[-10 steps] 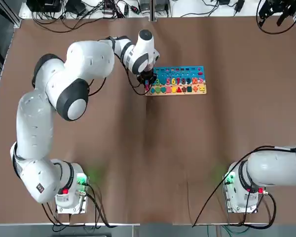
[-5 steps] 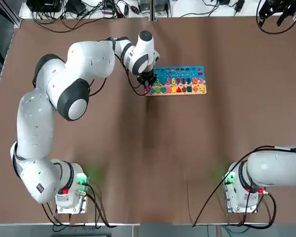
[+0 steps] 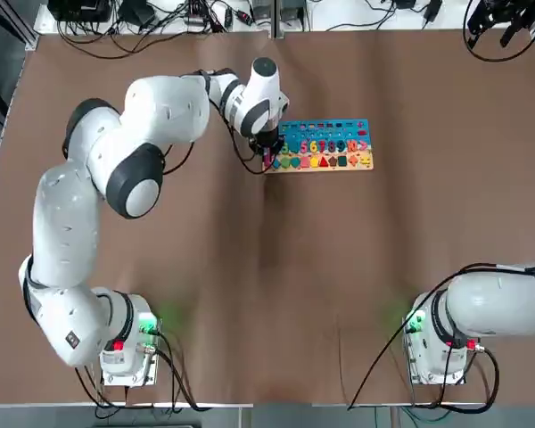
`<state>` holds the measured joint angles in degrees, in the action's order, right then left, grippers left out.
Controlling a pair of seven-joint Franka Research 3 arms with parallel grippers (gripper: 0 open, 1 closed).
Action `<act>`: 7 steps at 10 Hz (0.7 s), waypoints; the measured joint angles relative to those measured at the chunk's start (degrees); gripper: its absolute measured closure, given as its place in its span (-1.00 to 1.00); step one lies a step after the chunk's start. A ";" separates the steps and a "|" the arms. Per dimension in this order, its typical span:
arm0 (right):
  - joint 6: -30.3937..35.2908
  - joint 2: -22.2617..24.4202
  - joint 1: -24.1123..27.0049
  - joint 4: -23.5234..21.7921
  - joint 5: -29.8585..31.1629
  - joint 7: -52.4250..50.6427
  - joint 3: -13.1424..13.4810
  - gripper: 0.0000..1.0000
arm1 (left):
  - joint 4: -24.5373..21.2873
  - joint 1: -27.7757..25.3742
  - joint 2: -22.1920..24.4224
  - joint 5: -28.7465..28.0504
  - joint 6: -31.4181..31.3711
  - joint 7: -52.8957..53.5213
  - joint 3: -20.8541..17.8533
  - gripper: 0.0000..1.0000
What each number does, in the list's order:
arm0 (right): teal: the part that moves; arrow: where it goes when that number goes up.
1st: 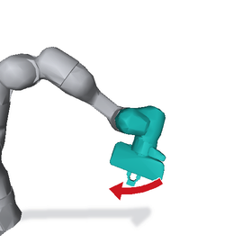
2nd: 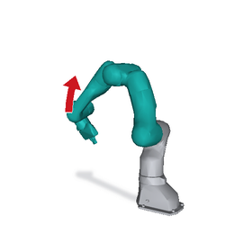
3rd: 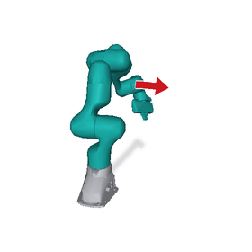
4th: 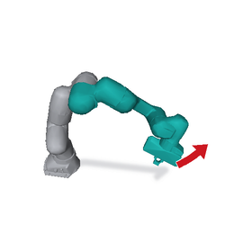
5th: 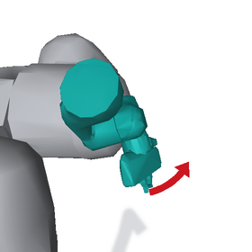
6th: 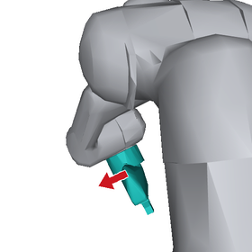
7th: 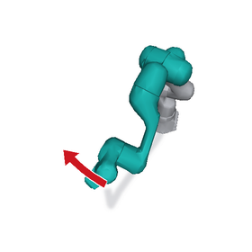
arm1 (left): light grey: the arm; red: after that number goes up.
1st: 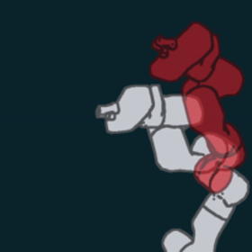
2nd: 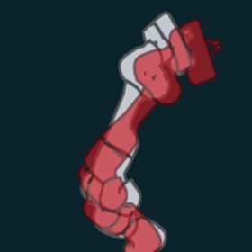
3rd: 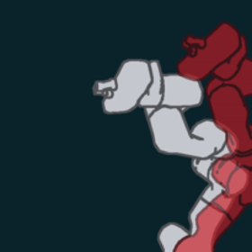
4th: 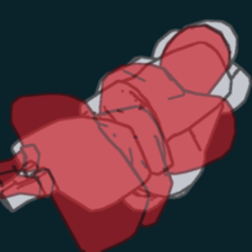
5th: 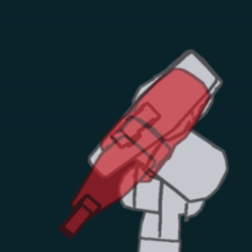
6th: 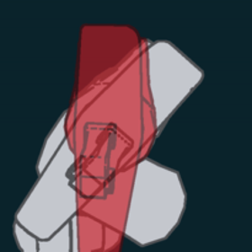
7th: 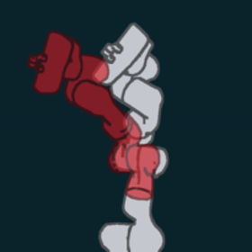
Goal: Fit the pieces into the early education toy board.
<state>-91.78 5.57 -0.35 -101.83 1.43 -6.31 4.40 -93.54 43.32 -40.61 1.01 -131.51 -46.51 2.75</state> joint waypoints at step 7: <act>0.00 0.00 0.00 0.00 0.00 0.00 0.00 -0.98 | 1.04 0.24 -0.94 0.00 -0.06 0.05 0.00 0.47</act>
<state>-91.78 5.57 -0.35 -101.83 1.43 -6.31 4.40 -92.49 43.56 -41.55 1.01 -131.57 -46.46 2.75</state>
